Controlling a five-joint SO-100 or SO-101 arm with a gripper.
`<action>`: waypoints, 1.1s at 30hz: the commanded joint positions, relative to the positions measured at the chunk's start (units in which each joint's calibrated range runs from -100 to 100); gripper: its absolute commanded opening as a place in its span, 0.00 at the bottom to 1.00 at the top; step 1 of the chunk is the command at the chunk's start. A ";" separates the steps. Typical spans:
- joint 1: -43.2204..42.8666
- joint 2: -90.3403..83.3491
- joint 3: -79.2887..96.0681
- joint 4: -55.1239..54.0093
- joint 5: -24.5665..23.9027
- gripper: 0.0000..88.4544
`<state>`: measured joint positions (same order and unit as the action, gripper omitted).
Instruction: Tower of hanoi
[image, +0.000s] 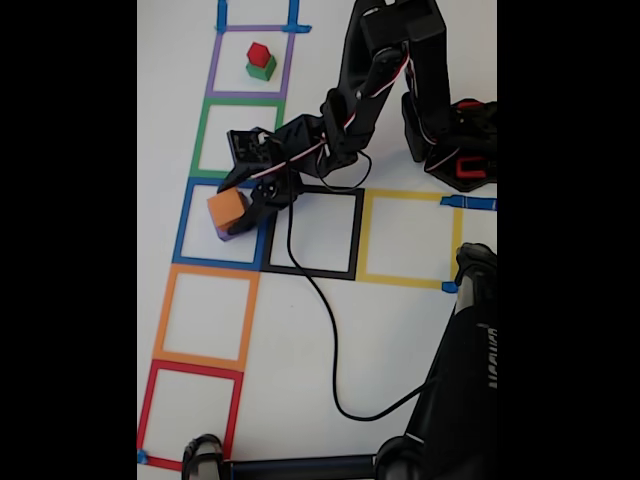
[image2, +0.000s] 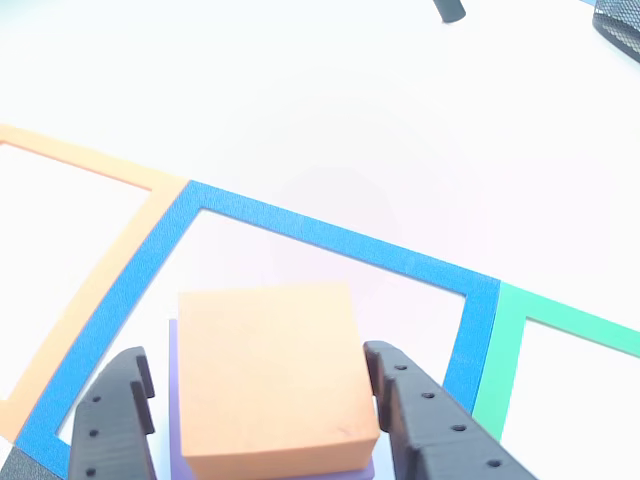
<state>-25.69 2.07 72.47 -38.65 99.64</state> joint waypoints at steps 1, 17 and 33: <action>0.86 -0.90 -1.10 -1.67 0.36 0.28; 3.16 -42.96 -6.74 50.48 0.36 0.02; 33.93 -58.23 -54.92 123.27 0.36 0.01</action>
<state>0.18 -56.35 32.45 74.77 100.00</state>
